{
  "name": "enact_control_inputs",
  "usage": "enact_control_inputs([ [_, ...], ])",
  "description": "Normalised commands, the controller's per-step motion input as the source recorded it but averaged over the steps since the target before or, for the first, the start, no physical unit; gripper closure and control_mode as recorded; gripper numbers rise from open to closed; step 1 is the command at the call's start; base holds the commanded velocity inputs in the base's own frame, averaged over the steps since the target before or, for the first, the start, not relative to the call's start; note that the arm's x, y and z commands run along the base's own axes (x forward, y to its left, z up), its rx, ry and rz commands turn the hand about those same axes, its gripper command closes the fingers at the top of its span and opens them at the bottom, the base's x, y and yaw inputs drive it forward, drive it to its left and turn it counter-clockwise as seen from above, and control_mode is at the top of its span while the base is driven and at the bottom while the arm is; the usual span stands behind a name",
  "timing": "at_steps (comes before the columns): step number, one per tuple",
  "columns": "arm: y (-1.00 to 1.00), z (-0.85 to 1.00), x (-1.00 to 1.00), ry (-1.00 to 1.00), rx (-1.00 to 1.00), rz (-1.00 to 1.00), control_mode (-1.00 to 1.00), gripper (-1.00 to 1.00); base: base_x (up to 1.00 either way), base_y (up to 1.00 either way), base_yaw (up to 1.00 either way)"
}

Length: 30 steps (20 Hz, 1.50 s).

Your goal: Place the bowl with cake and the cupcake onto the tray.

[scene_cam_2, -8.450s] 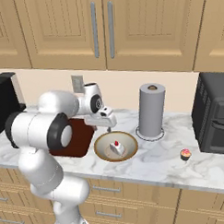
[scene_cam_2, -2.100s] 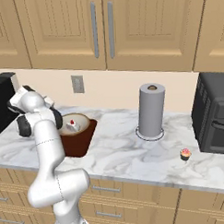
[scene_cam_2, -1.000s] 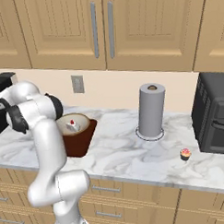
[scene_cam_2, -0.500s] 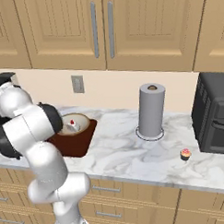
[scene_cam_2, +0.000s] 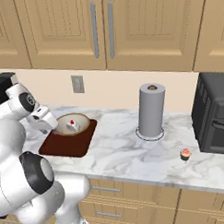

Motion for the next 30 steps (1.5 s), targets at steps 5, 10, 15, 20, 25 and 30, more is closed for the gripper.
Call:
enact_control_inputs([
  [5,-0.79,-0.02,0.02,0.03,0.09,0.13,-1.0,-1.0,0.0,0.0,0.0],
  [10,-1.0,-0.04,0.06,0.07,0.14,-0.02,-1.0,-1.0,0.0,0.0,0.0],
  [15,-0.91,-0.07,0.05,0.13,0.04,-0.16,-1.0,-1.0,0.0,0.0,0.0],
  [20,-0.86,0.22,0.1,0.24,0.0,-0.16,-1.0,-1.0,0.0,0.0,0.0],
  [25,-0.82,0.27,0.06,0.2,0.0,-0.14,-1.0,-1.0,0.0,0.0,0.0],
  [30,-0.72,0.0,-0.03,-0.07,0.08,-0.13,-1.0,-1.0,0.0,0.0,0.0],
])
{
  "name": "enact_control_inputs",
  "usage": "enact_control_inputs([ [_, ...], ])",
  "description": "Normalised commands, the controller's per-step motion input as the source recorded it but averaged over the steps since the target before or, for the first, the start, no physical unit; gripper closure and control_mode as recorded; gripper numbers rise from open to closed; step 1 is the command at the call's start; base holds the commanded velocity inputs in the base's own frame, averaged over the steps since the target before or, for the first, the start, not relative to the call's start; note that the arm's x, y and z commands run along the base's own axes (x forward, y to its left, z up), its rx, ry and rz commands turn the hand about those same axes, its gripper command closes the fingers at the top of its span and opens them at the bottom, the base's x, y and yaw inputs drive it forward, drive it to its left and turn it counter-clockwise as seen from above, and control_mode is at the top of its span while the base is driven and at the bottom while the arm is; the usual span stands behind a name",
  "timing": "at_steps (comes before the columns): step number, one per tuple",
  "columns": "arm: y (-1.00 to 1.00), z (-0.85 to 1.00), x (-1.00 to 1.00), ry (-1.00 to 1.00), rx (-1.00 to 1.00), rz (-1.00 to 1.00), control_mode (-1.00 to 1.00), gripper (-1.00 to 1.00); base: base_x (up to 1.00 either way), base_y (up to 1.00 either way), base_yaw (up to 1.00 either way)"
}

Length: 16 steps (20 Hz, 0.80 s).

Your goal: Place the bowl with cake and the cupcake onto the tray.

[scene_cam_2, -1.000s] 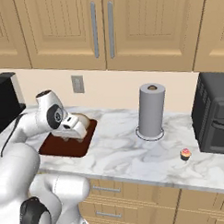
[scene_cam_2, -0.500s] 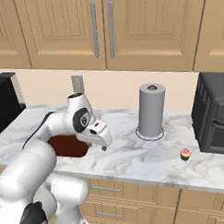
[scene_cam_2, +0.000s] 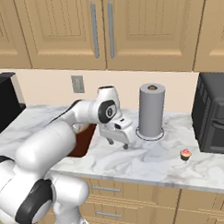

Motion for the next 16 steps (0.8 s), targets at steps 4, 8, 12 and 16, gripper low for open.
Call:
enact_control_inputs([
  [4,-0.64,-0.02,0.08,-0.01,0.1,-0.15,-1.0,-1.0,0.0,0.0,0.0],
  [8,-0.75,0.09,0.21,-0.02,0.11,-0.05,-1.0,-1.0,0.0,0.0,0.0],
  [12,-0.9,0.01,0.28,-0.03,0.1,-0.05,-1.0,-1.0,0.0,0.0,0.0],
  [16,-0.92,0.03,0.25,0.0,0.12,-0.04,-1.0,-1.0,0.0,0.0,0.0],
])
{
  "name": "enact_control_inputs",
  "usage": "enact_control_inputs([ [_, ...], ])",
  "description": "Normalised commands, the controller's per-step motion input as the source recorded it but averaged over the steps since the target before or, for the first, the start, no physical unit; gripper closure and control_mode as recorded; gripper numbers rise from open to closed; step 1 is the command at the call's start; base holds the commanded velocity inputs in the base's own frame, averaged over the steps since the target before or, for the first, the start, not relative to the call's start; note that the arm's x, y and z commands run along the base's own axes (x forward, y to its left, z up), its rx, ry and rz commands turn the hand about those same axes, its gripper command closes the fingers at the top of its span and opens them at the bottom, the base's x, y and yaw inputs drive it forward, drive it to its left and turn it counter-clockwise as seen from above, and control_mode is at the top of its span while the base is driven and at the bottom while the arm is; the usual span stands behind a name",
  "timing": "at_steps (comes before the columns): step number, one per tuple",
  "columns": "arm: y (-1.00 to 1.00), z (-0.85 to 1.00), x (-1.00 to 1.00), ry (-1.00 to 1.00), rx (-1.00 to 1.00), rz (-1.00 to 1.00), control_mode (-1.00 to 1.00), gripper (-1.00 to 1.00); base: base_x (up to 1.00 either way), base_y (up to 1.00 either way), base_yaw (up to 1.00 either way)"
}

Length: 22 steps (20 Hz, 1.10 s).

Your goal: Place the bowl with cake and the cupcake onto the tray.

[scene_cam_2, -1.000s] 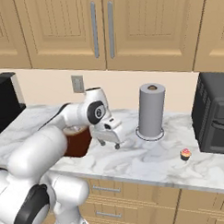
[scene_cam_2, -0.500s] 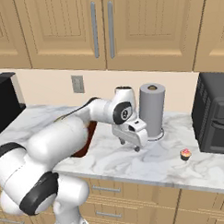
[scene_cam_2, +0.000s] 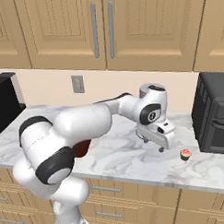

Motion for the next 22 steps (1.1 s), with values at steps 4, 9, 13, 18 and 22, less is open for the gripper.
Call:
enact_control_inputs([
  [4,-0.7,0.02,0.06,0.0,0.08,-0.02,-1.0,-1.0,0.0,0.0,0.0],
  [9,-0.37,-0.25,0.22,-0.02,-0.02,-0.04,-1.0,-1.0,0.0,0.0,0.0],
  [13,-0.42,-0.11,0.17,-0.06,0.02,-0.02,-1.0,-1.0,0.0,0.0,0.0],
  [18,-0.36,-0.06,0.19,-0.01,0.02,0.0,-1.0,-1.0,0.0,0.0,0.0],
  [22,-0.19,-0.29,0.16,0.04,0.0,-0.01,-1.0,-1.0,0.0,0.0,0.0],
])
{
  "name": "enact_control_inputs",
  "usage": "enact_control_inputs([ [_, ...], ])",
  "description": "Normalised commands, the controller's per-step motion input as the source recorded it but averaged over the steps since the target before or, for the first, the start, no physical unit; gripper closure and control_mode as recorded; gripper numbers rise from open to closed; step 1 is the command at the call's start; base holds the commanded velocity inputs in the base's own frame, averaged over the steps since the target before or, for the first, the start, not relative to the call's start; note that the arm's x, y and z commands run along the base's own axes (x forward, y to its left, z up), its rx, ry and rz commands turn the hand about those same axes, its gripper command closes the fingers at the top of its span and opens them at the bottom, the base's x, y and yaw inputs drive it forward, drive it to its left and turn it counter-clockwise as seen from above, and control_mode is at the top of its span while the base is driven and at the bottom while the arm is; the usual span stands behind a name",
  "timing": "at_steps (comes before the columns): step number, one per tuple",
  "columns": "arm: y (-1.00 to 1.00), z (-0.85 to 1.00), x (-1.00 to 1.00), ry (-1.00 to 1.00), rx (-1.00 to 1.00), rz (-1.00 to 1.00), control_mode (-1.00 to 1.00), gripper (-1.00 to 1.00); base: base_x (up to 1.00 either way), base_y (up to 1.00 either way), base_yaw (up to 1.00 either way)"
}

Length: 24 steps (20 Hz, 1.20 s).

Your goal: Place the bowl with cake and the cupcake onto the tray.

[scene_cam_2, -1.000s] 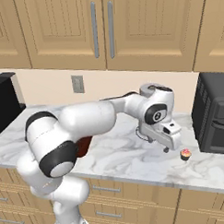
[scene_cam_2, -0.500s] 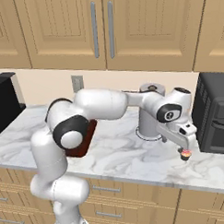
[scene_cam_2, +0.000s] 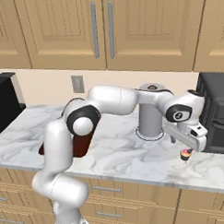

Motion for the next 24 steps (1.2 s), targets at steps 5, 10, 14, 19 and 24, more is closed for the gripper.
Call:
enact_control_inputs([
  [5,-0.18,-0.34,0.32,0.03,0.0,0.0,-1.0,-1.0,0.0,0.0,0.0],
  [10,-0.15,-0.35,0.32,0.05,0.0,0.0,-1.0,-1.0,0.0,0.0,0.0],
  [14,-0.07,-0.34,0.17,0.09,0.0,-0.01,-1.0,-1.0,0.0,0.0,0.0],
  [19,-0.03,-0.31,0.22,0.05,0.0,-0.02,-1.0,-1.0,0.0,0.0,0.0],
  [24,-0.03,-0.17,0.25,0.0,0.0,-0.02,-1.0,-1.0,0.0,0.0,0.0],
])
